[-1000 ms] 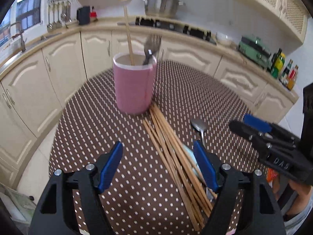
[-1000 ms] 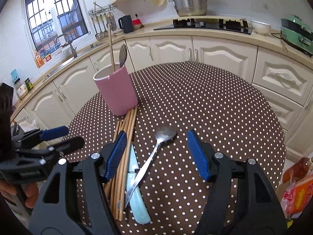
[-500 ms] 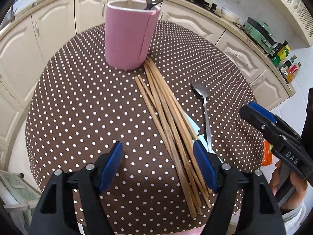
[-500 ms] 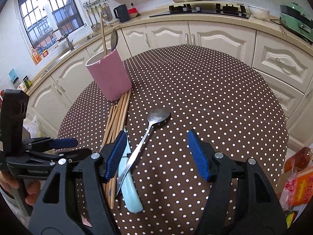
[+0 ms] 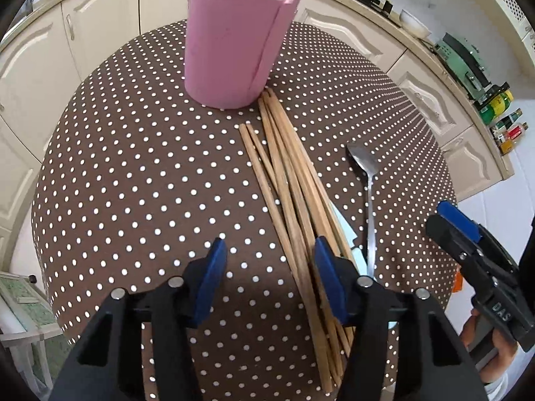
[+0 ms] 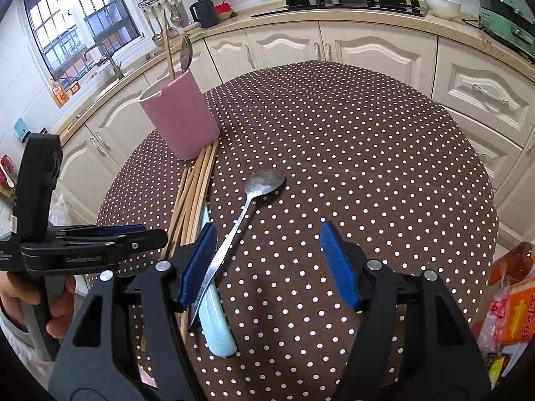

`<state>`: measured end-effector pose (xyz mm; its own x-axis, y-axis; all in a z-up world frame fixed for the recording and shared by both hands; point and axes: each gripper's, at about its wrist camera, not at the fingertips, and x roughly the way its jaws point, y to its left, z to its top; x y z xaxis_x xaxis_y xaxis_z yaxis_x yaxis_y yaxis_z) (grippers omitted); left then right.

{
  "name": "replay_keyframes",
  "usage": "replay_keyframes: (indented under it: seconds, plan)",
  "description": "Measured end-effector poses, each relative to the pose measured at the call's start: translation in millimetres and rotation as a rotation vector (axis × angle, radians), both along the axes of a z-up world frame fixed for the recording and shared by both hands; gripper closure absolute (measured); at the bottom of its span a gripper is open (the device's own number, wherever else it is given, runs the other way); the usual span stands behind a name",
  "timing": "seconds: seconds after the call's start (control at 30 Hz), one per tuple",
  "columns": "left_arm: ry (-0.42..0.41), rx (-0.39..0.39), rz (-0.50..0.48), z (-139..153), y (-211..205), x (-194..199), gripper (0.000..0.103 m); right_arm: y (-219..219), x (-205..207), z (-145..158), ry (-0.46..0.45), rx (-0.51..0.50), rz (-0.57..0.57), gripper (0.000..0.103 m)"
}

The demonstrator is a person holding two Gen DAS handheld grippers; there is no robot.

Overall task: Organize utensils
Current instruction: 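Grasp another wooden chopstick with the left tool while the right tool grasps the silver spoon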

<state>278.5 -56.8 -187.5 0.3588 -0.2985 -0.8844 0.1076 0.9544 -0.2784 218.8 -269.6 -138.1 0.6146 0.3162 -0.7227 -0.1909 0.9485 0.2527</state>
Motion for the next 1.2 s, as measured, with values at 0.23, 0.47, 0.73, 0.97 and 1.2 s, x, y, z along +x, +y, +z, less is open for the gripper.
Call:
replay_keyframes:
  seconds: [0.23, 0.47, 0.73, 0.97, 1.2]
  plan:
    - [-0.004, 0.042, -0.005, -3.3, -8.7, 5.7, 0.068, 2.0, 0.9, 0.2, 0.007, -0.004, 0.007, 0.039]
    - [0.014, 0.055, -0.004, -6.9, 10.5, -0.8, 0.083, 12.0, 12.6, -2.6, 0.054, -0.011, 0.030, 0.039]
    - [0.020, 0.080, 0.003, 1.9, 18.1, 15.9, 0.083, 26.4, 41.3, -10.2, 0.190, 0.000, 0.051, 0.042]
    - [0.067, 0.098, -0.015, -2.2, 4.1, 46.2, 0.084, 47.2, 59.6, -16.0, 0.284, -0.056, 0.078, 0.069]
    - [0.068, 0.067, -0.015, -2.5, 2.6, 57.5, 0.097, 63.5, 72.8, -27.7, 0.324, -0.103, 0.090, 0.091]
